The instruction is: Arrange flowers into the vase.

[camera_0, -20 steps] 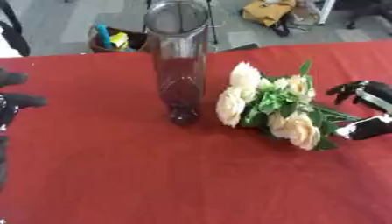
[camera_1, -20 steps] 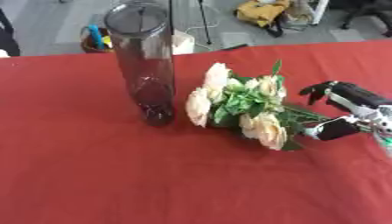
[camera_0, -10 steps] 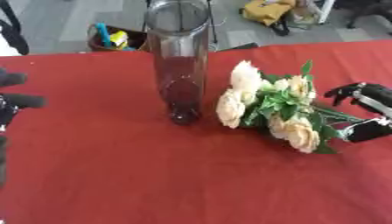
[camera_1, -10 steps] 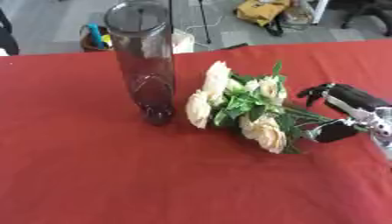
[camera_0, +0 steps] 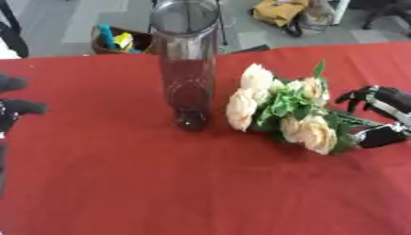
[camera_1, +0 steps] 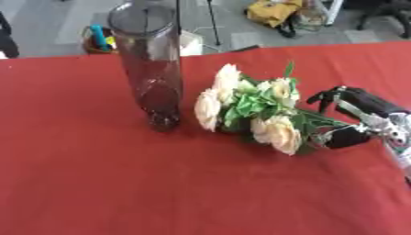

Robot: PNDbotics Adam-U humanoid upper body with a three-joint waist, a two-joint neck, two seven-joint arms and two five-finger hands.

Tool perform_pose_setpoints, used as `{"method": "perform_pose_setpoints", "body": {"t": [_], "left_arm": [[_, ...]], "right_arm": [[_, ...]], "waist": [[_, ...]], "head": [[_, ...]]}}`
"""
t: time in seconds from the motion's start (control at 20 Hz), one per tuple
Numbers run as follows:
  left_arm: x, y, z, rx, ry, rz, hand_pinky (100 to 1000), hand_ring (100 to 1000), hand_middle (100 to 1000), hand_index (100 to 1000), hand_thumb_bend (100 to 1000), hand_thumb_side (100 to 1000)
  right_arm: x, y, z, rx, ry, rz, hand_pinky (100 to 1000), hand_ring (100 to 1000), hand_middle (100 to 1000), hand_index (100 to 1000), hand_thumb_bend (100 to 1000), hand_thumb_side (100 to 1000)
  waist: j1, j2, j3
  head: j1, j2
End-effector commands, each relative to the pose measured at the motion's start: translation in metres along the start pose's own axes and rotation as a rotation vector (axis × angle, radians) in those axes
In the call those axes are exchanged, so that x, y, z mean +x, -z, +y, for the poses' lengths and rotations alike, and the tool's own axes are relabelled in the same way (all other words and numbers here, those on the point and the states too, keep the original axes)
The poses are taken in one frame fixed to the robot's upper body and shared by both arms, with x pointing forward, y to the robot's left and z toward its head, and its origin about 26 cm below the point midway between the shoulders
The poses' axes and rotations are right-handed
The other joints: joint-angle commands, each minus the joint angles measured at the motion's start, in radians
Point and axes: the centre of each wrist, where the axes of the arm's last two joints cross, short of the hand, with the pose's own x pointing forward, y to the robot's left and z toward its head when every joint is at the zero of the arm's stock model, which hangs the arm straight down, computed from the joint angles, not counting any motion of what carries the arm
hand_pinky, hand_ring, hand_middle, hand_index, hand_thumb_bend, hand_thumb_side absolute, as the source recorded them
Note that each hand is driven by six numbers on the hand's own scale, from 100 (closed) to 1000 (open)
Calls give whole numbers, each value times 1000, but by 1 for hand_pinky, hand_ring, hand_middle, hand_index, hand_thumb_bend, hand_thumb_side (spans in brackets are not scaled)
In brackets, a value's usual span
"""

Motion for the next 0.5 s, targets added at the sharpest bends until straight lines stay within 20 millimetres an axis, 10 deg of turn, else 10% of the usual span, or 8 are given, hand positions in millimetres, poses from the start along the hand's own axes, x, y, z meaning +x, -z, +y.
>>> {"method": "perform_pose_setpoints", "body": {"t": [0.05,0.5], "left_arm": [[6,6,-1,-15,2,-31,718,611,731,852,109,1000],[6,6,-2,-22,1,-29,719,610,729,851,108,1000]], "right_arm": [[-2,-1,-13,-4,-38,11,685,788,602,840,331,354],[1,1,-16,43,-75,23,713,817,639,868,328,354]], "waist": [[-3,-17,1],[-5,-14,4]], "head": [[-4,-13],[-6,-13]]}}
